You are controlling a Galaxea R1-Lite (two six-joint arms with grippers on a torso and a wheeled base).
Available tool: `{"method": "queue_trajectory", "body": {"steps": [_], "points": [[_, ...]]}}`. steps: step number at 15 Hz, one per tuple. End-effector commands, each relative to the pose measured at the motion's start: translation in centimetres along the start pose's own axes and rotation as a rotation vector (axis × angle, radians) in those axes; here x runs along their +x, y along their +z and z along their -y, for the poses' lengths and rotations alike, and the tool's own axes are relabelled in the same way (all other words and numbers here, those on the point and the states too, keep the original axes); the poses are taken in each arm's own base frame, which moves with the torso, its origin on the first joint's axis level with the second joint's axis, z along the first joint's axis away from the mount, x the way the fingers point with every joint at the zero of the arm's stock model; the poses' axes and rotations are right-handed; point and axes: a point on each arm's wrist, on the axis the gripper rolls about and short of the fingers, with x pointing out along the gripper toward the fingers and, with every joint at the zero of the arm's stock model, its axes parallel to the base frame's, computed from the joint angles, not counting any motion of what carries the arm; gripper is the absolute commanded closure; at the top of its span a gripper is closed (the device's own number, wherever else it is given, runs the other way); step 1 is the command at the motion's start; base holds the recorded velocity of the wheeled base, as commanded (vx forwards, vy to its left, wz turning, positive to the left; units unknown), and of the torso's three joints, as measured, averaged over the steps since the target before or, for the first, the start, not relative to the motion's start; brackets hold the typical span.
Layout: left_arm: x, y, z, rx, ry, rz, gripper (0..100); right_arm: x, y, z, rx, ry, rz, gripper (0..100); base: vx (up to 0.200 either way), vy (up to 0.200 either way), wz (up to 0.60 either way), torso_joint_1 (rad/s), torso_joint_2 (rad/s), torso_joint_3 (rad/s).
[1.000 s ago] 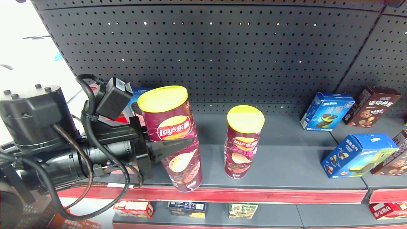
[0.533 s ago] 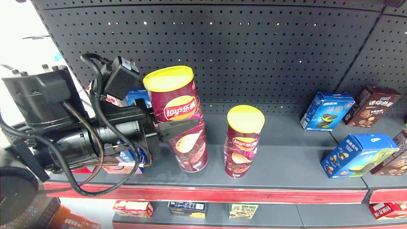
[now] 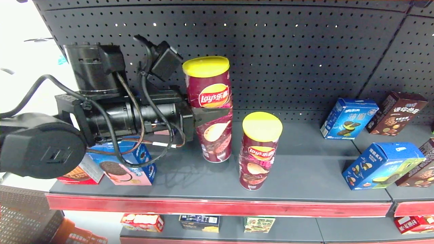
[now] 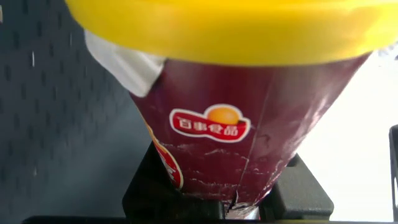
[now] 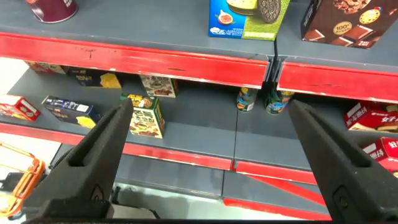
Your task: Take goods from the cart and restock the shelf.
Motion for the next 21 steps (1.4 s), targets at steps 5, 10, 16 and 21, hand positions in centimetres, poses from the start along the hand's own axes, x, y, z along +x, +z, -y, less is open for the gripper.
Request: {"method": "queue_trajectory", "body": {"steps": [5,10,16,21], "points": [[4.6,-1.8,-4.2,0.050,-0.012,-0.043,100,0.0,0.0,0.0,0.000,0.000,-0.006,0,0.000,0.000,0.00,0.000,0.00,0.000],[7.9,-3.0,-6.3,0.060,-0.020,-0.037,100,0.0,0.0,0.0,0.000,0.000,-0.006,0,0.000,0.000,0.00,0.000,0.00,0.000],[10.0,-4.4,-7.9,0.057,-0.031,-0.039,100,0.0,0.0,0.0,0.000,0.000,-0.006,0,0.000,0.000,0.00,0.000,0.00,0.000],[11.5,-5.0,-8.9,0.071,-0.029,-0.022,100,0.0,0.0,0.0,0.000,0.000,-0.006,0,0.000,0.000,0.00,0.000,0.00,0.000]]}}
